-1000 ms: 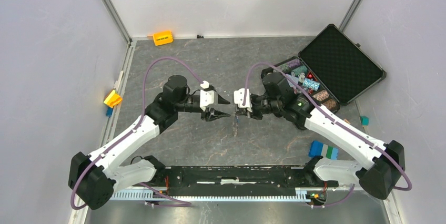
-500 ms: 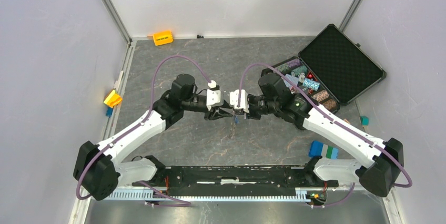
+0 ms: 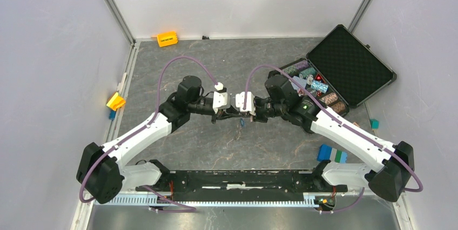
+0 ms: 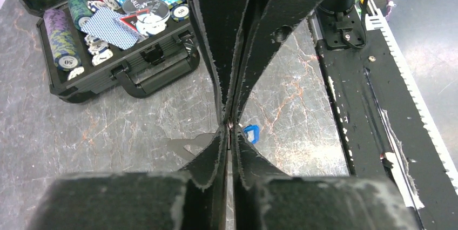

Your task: Put the keys on the keyring

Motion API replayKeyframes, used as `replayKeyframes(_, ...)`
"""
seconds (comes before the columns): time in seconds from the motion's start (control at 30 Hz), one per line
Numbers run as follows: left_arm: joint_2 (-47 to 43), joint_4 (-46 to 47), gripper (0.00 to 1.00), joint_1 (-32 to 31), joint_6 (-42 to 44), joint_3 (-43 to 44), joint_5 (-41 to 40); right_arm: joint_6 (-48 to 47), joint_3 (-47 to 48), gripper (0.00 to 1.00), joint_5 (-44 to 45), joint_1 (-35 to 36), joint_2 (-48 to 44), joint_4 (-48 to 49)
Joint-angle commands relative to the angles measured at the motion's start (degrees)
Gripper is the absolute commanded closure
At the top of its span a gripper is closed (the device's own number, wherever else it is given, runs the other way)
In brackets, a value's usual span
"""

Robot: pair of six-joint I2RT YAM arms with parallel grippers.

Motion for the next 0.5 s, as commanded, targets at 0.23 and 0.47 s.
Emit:
replayKeyframes(0.23, -3.3, 4.9, 0.98, -0.2, -1.3, -3.1, 2.0, 1.6, 0.4, 0.87, 0.8, 0.0, -1.9, 3.3)
replayKeyframes(0.47, -6.1, 23.4, 0.98, 2.6, -14.9, -9.0, 6.0, 3.8, -2.7, 0.66, -4.8, -4.6, -4.6, 5.8)
